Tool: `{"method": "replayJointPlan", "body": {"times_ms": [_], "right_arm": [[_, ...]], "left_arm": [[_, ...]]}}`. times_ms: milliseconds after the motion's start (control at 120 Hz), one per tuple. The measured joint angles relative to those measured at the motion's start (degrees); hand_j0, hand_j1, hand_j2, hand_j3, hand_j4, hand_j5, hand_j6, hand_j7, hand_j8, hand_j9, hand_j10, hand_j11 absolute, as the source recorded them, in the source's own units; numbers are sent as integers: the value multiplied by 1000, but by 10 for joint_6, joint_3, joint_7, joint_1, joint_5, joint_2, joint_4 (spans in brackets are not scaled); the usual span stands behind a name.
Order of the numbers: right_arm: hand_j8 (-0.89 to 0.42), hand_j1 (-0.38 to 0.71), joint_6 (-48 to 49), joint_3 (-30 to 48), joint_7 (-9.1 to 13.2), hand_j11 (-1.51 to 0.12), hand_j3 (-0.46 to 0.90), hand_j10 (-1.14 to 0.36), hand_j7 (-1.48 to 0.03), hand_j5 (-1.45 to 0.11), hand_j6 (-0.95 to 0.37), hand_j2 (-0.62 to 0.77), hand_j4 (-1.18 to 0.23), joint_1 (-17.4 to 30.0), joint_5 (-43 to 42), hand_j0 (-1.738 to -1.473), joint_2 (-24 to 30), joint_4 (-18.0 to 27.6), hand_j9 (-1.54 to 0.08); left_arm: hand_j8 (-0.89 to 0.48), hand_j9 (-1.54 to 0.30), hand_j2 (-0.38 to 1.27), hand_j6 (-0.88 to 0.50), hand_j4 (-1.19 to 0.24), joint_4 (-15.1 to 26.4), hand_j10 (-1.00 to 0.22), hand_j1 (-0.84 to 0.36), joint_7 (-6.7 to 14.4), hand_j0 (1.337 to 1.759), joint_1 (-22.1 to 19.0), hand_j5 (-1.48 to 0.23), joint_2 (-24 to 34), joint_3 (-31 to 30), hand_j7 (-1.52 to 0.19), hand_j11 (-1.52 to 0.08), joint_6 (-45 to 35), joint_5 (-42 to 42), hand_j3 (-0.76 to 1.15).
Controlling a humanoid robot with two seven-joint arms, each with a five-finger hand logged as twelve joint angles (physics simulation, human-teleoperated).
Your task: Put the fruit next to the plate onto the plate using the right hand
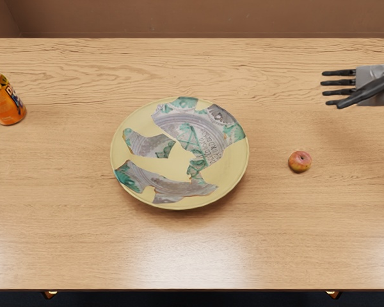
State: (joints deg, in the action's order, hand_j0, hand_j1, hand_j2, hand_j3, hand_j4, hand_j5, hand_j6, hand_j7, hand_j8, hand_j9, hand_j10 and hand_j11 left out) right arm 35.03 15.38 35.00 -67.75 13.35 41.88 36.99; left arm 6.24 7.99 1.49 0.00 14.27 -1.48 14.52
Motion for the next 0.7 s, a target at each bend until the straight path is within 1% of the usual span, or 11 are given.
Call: {"method": "replayJointPlan", "body": {"times_ms": [150, 217, 258, 300, 367, 425, 492, 592, 700], "right_arm": [[2, -349, 0, 1, 0, 0, 0, 2, 0, 0, 2, -1, 0, 1, -10, -1658, 1, 8, 0], [3, -349, 0, 0, 0, 0, 0, 2, 0, 0, 3, 0, 0, -6, -56, -1658, -19, 12, 0], [3, -349, 0, -1, 0, 0, 0, 2, 0, 0, 3, 0, 0, -11, -97, -1658, -33, 29, 0], [2, -349, 0, -2, 0, 0, 0, 2, 0, 0, 3, 0, 0, -17, -143, -1658, -39, 71, 0], [1, -349, 0, -15, 0, 0, 0, 1, 0, 0, 1, -1, 0, -33, -210, -1658, -25, 177, 0], [1, -349, -1, -52, 0, 0, 0, 0, 0, 0, 1, -1, -1, -61, -246, -1658, -8, 269, 0], [0, -349, -45, -103, 0, 0, 0, 0, 0, 0, 0, -1, -1, -103, -282, -1658, 4, 350, 0], [-1, -349, -136, -144, 0, 0, 0, -1, 0, 0, -2, 0, -2, -144, -343, -1658, 18, 422, 0], [-2, -349, -213, -163, 0, 0, 0, -1, 0, 0, -3, 0, -2, -171, -398, -1658, 31, 472, 0]], "left_arm": [[0, 0, 0, -1, 0, 0, 0, 349, 0, 1658, 0, 0, 0, 0, 0, 0, 0, 0, 0], [-1, 0, 0, -1, -1, 0, 0, 349, 0, 1658, 0, 0, 0, 0, 0, 0, 0, 0, 0], [-1, 0, 0, -1, 0, 0, 0, 349, 0, 1658, 0, 0, 0, 1, 0, 0, 0, 0, 0], [-1, 0, 0, -1, 0, 0, 0, 349, 0, 1658, 0, 0, 0, 1, 0, 0, 0, 0, 0], [0, 0, 0, 0, 0, 0, 0, 349, 0, 1658, 0, 0, 0, 1, 0, 0, 0, 0, 0], [0, 0, 0, 0, 0, 0, 0, 349, 0, 1658, 0, 0, 0, 1, 0, 0, 0, 0, 0], [0, 0, 0, 0, 0, 0, 0, 349, 0, 1658, 0, 0, 0, 1, 0, 0, 0, 0, 0], [0, 0, 0, 0, 0, 0, 0, 349, 0, 1658, 0, 0, 0, 1, 0, 0, 0, 0, 0], [0, 0, 0, 0, 0, 0, 0, 349, 0, 1658, 0, 0, 0, 0, 0, 0, 0, 0, 0]]}}
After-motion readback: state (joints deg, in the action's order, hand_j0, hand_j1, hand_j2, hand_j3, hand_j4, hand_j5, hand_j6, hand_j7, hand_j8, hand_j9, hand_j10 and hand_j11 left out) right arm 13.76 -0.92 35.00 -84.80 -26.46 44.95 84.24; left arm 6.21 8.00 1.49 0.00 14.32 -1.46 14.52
